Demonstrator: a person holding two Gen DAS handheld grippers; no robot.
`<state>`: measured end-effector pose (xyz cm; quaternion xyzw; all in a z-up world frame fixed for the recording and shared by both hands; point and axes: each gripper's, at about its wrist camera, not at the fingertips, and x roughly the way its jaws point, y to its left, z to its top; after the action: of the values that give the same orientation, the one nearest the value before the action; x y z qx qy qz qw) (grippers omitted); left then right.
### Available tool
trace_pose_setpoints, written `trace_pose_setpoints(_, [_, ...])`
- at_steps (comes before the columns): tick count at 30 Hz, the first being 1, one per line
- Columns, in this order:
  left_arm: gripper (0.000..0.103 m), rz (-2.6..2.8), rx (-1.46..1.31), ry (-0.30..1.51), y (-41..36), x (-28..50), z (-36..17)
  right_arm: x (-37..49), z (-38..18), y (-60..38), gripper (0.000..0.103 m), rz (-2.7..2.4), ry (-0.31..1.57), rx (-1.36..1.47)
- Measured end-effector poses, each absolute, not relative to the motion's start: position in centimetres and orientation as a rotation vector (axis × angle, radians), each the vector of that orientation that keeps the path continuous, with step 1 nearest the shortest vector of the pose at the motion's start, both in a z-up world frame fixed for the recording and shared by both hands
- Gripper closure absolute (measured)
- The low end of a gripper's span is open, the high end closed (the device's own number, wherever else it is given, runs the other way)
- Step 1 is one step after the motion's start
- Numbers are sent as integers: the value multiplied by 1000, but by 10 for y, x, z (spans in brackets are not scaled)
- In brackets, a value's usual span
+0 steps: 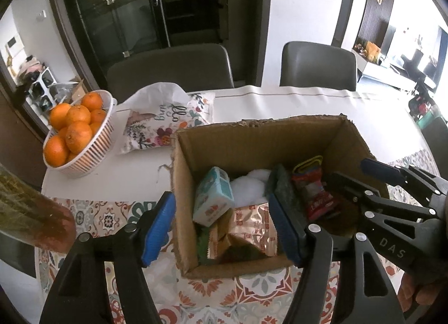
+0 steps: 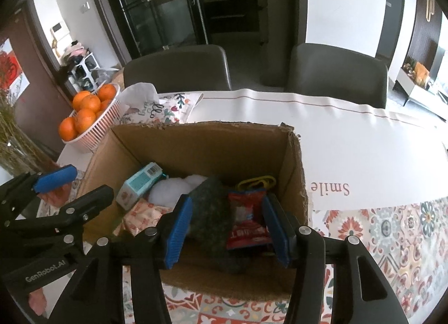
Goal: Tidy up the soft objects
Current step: 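Open both tools to drop the items into the box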
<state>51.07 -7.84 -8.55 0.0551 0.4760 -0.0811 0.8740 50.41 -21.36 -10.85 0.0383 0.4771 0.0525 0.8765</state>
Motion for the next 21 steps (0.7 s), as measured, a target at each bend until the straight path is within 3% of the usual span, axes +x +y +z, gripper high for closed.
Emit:
trace_pose_setpoints(14, [25,-155,91,903,-56,444,-50,434,-65,-200,48,53,889,76])
trace_pose_setpoints(21, [18,-164,92,851,-43,399,-35,379,-42,-187,36,8,834,61])
